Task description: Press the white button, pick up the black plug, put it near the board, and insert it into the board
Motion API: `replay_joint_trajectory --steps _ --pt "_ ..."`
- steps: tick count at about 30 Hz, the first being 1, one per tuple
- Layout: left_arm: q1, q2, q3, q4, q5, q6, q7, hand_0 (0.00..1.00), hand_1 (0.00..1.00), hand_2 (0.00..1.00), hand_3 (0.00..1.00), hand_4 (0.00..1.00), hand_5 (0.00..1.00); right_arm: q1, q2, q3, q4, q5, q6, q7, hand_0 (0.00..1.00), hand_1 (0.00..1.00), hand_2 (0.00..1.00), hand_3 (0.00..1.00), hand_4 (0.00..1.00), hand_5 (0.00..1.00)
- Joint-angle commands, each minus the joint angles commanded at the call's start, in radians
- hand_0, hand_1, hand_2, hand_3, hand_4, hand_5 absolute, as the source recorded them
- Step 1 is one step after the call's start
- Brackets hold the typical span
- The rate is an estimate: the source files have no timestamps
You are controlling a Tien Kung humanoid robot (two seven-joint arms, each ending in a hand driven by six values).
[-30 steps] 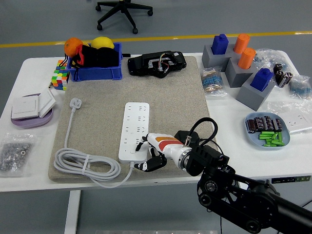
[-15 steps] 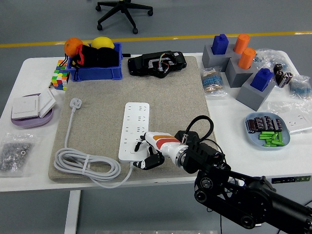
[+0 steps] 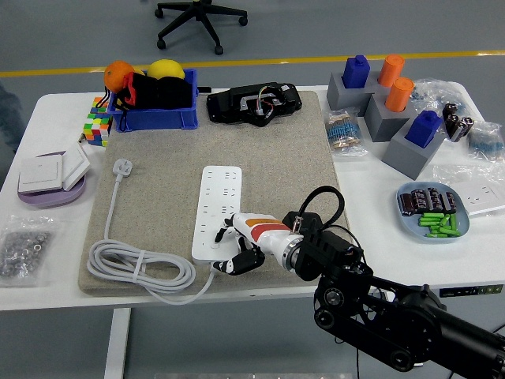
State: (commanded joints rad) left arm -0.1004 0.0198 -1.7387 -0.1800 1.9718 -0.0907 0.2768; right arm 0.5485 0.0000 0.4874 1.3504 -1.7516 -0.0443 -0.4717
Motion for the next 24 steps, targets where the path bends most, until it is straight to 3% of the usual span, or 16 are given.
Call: replay_joint_trajectory --steps 13,24 --pt "0.000 -0.001 0.000 0.000 0.003 0.000 0.000 0.623 0.628 0.635 0.690 0.539 0.404 0.005 0.000 -0.022 -0.064 0.015 -0.009 0.024 0.002 0.010 0.154 0.639 0.824 0.355" --pt "-0.001 -0.002 -0.004 0.000 0.008 0.001 0.000 0.623 0.629 0.635 0.688 0.538 0.401 -0.006 0.000 0.053 0.069 -0.018 0.002 0.012 0.002 0.010 0.153 0.639 0.821 0.353"
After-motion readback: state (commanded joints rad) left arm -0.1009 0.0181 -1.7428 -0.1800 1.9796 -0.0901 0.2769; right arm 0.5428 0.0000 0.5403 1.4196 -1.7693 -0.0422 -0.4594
